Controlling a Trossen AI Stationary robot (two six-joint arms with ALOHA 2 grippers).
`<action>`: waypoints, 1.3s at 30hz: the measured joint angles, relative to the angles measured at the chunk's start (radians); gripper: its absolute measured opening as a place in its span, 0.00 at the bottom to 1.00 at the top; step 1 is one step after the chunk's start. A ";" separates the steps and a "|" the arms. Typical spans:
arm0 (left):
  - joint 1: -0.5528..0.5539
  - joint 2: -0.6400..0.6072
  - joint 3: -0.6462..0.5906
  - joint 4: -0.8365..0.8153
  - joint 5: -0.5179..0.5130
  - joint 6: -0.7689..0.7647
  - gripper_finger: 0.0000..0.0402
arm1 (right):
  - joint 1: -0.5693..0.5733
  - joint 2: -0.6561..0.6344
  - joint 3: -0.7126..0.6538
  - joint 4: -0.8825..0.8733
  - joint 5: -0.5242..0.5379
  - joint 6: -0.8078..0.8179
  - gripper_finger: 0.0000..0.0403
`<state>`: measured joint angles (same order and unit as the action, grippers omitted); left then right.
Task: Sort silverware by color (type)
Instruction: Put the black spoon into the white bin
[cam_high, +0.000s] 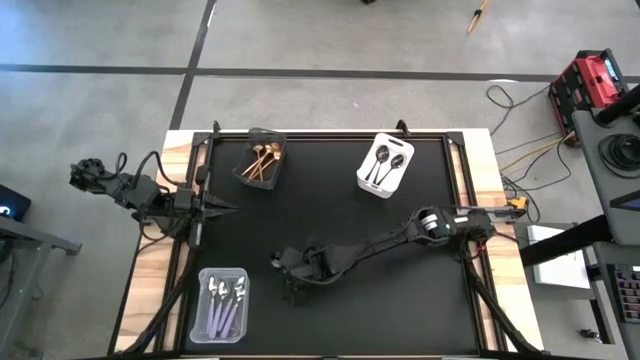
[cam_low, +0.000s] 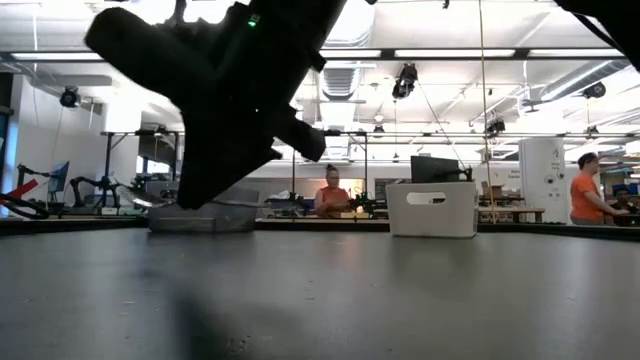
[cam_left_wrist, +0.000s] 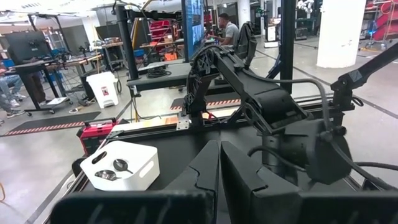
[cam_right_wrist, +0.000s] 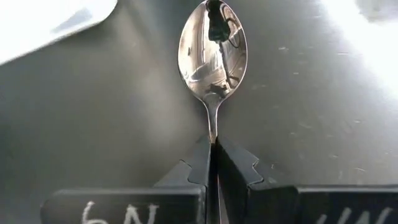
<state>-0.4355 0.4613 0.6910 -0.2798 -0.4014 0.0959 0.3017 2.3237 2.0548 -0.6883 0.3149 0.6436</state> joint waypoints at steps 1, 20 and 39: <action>0.000 -0.001 0.000 0.000 0.000 0.000 0.00 | -0.006 -0.005 0.000 -0.005 0.000 0.018 0.03; 0.000 -0.054 0.000 -0.053 0.000 0.000 0.00 | -0.301 -0.212 0.001 -0.193 0.026 0.108 0.03; 0.000 -0.097 0.000 -0.130 0.000 0.000 0.00 | -0.567 -0.325 0.002 -0.270 0.075 0.216 0.03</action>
<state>-0.4354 0.3642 0.6910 -0.4095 -0.4010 0.0959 -0.2658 1.9987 2.0563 -0.9579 0.3901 0.8599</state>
